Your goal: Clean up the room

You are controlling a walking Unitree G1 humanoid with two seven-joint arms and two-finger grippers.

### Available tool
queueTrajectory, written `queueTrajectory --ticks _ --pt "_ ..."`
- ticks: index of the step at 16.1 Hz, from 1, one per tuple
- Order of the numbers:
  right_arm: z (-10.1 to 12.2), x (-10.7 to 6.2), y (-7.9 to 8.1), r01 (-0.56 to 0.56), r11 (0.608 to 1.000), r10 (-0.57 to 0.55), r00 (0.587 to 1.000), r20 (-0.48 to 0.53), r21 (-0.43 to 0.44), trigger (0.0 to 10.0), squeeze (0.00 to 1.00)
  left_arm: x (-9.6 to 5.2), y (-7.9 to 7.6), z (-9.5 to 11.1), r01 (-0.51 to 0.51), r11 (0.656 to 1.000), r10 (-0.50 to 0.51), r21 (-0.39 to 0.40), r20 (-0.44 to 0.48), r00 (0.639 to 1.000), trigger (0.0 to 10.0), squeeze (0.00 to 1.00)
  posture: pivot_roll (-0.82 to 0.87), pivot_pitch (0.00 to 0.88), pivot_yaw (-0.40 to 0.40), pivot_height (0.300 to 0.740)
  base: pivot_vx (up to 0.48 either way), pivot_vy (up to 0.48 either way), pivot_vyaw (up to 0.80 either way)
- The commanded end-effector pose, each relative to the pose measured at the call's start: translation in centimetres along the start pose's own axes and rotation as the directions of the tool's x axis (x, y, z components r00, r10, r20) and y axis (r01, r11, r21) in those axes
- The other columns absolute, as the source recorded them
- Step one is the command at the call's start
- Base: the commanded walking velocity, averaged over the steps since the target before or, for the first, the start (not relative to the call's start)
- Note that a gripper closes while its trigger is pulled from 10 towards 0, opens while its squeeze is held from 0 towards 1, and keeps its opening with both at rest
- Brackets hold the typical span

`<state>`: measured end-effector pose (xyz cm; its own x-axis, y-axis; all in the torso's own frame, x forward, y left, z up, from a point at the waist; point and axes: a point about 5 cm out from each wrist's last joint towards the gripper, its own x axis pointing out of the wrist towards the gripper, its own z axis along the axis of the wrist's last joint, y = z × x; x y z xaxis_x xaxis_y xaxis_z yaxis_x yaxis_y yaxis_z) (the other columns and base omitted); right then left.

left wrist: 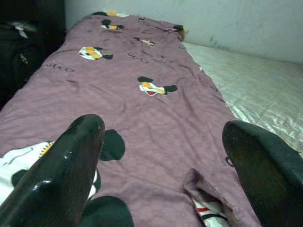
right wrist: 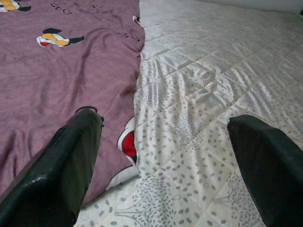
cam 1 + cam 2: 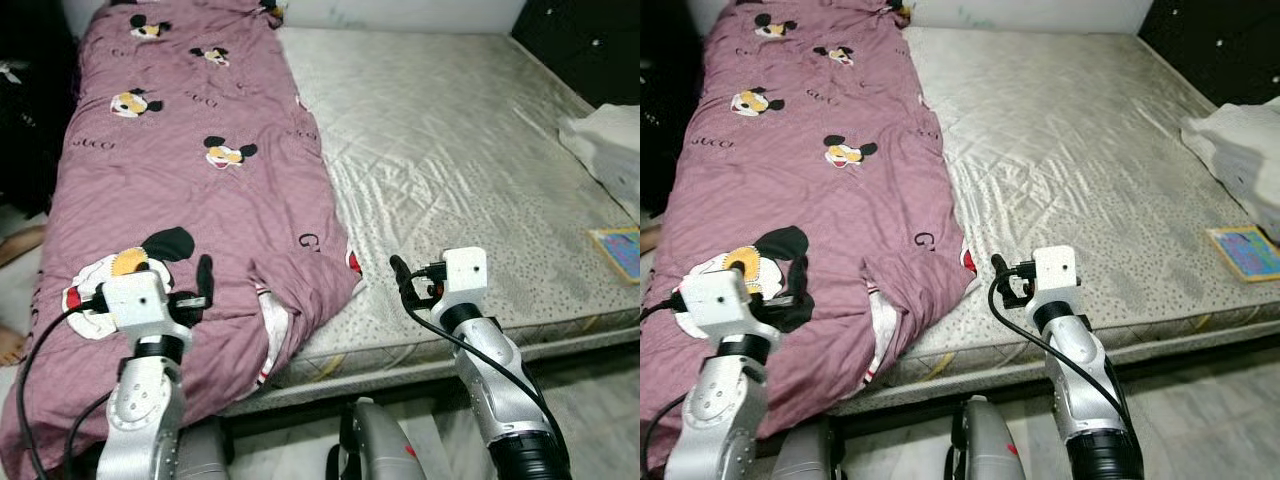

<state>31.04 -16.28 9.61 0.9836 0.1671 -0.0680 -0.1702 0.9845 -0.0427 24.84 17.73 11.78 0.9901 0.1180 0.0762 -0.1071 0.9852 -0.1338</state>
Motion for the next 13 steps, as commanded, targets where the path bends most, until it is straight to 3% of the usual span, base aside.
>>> queueTrajectory --ticks 1,7,11,13 --pt "-0.25 -0.12 -0.20 0.002 1.000 -0.002 1.000 -0.007 0.002 10.0 0.00 -0.09 -0.21 -0.38 0.001 1.000 -0.001 -0.008 -0.020 1.000 10.0 0.00 -0.01 0.156 -0.095 0.609 0.000 0.000 0.00" --pt "-0.55 0.24 0.32 -0.068 0.998 0.067 0.997 -0.031 -0.013 10.0 0.00 0.17 -0.20 -0.35 -0.005 1.000 0.005 -0.003 -0.016 1.000 10.0 0.00 -0.01 0.151 -0.093 0.534 0.000 0.000 0.00" --pt "-0.70 0.33 0.32 -0.073 0.997 0.072 0.996 -0.043 -0.013 10.0 0.00 0.28 -0.17 -0.32 -0.008 1.000 0.007 -0.003 -0.015 1.000 10.0 0.00 -0.01 0.149 -0.091 0.534 0.000 0.000 0.00" --pt "-0.42 0.39 0.46 -0.088 0.996 0.087 0.996 -0.025 -0.032 10.0 0.00 0.34 -0.23 -0.30 -0.006 1.000 0.006 -0.003 -0.013 1.000 10.0 0.00 -0.01 0.148 -0.090 0.534 0.000 0.000 0.80"
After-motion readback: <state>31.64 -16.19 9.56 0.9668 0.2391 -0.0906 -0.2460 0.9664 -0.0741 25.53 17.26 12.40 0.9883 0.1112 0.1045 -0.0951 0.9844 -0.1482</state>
